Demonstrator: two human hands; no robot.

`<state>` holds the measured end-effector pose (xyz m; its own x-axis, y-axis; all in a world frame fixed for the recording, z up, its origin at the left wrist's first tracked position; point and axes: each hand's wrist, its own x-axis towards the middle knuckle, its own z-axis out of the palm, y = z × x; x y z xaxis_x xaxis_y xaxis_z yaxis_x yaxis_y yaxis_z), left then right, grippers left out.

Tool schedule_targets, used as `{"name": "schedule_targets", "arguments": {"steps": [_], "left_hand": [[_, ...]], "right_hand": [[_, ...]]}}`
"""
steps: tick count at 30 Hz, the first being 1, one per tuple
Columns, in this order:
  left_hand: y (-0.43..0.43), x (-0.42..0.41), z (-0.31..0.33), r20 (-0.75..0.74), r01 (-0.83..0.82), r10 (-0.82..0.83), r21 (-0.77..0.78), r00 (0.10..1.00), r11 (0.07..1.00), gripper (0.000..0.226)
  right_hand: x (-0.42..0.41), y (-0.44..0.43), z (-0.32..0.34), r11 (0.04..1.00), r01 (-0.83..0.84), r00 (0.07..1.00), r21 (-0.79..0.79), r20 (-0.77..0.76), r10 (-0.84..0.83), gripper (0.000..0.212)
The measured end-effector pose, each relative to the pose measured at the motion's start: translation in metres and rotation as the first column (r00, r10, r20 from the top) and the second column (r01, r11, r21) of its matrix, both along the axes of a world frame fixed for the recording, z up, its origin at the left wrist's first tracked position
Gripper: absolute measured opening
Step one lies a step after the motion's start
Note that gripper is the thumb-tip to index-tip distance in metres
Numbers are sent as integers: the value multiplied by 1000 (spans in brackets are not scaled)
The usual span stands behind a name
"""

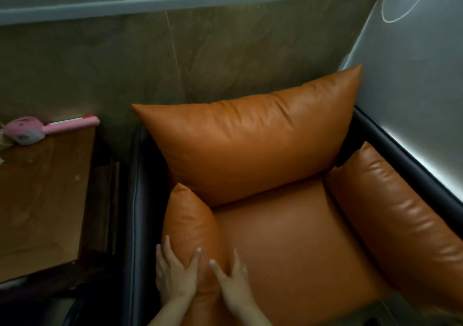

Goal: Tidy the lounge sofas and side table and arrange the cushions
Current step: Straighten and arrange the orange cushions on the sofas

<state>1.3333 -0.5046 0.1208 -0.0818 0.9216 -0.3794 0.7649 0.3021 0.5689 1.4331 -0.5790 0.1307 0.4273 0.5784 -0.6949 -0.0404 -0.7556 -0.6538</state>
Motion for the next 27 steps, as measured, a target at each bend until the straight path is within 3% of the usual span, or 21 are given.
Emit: {"name": "schedule_targets", "arguments": {"steps": [4,7,9,14,18,27], "left_hand": [[-1,-3,-4,-15,-31,31,14,999,999,96],[0,-7,-9,3,-53,53,-11,999,999,100],[0,-8,-10,14,-42,42,2,999,999,102],[-1,-10,-11,46,-62,62,-16,997,998,108],[2,-13,-12,50,-86,89,-64,995,994,114],[10,-14,-15,113,-114,119,-51,986,992,121]], "right_hand": [[-4,-2,-3,1000,-8,999,-6,-47,8,148],[-8,1,-2,999,-43,997,-9,-65,43,100],[-11,4,-9,998,-55,997,6,-59,56,88],[-22,1,-19,999,-51,999,9,-5,51,93],[-33,-5,-26,992,34,999,-119,11,-33,107],[-39,0,-29,987,70,986,-145,160,-46,99]]}}
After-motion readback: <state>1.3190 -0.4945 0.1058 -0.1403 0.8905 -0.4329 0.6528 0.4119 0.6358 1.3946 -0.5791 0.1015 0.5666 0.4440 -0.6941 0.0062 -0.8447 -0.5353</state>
